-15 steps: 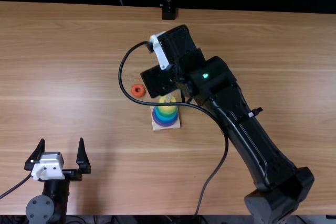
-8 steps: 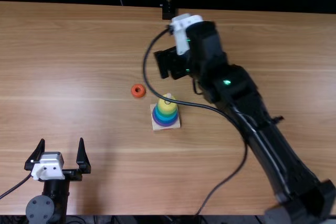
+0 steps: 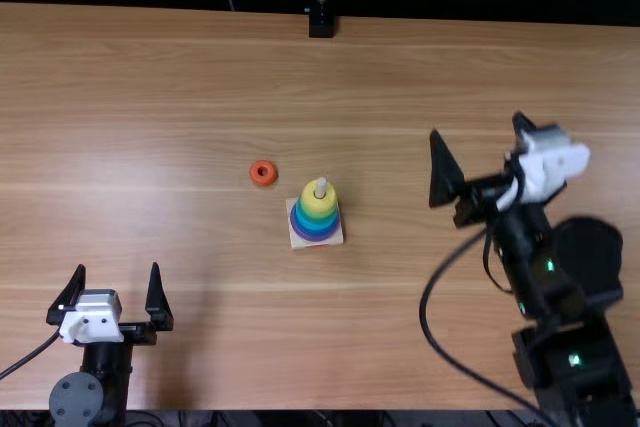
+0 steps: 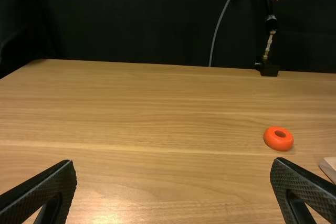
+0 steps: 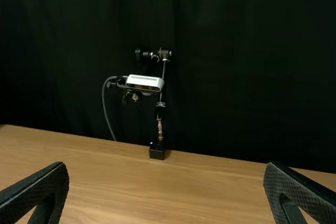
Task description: Build the Hanoi tower: stack the rings onto the peg from bottom to top in this color order: purple, dark blue, light blue, dark green, light green, yellow, orange.
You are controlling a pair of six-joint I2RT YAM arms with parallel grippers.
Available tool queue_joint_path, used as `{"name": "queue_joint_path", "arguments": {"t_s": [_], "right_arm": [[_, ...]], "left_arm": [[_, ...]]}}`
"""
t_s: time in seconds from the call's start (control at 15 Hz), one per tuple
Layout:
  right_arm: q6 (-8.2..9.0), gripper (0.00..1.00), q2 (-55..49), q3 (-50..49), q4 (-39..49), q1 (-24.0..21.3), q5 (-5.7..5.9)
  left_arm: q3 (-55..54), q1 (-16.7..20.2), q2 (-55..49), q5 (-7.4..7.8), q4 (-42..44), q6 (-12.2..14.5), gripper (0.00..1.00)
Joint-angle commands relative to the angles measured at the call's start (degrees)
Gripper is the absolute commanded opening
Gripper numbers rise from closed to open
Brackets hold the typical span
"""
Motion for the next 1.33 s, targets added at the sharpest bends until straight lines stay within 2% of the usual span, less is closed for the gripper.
{"name": "queue_joint_path", "arguments": {"t_s": [0.0,0.13,0.33,0.47,0.6,0.87,1.27], "right_arm": [[-0.9,1.0,-7.4,-9.2,5.0,-2.7,-0.26],[-0.9,1.0,-18.5,-23.9,12.3,-6.7,0.05],[-0.79,1.0,-34.4,-39.6,12.4,-11.9,0.26],[-0.79,1.0,-43.2,-45.8,12.2,-13.0,0.16],[-1.0,1.0,-47.7,-49.5,11.4,-13.0,0.26],[-0.79,1.0,-54.2,-49.7,-6.2,-13.0,0.79],[-0.9,1.0,-54.2,-49.8,-8.7,-13.1,0.69]], "left_arm": [[-0.4,0.5,-0.6,-0.73,-2.2,0.0,1.0],[-0.4,0.5,-0.6,-0.73,-2.2,0.0,1.0],[-0.4,0.5,-0.6,-0.73,-2.1,0.0,1.0],[-0.4,0.5,-0.6,-0.73,-2.1,0.0,1.0],[-0.4,0.5,-0.6,-0.73,-2.1,0.0,1.0],[-0.4,0.5,-0.6,-0.73,-2.1,0.0,1.0],[-0.4,0.5,-0.6,-0.73,-2.2,0.0,1.0]]}}
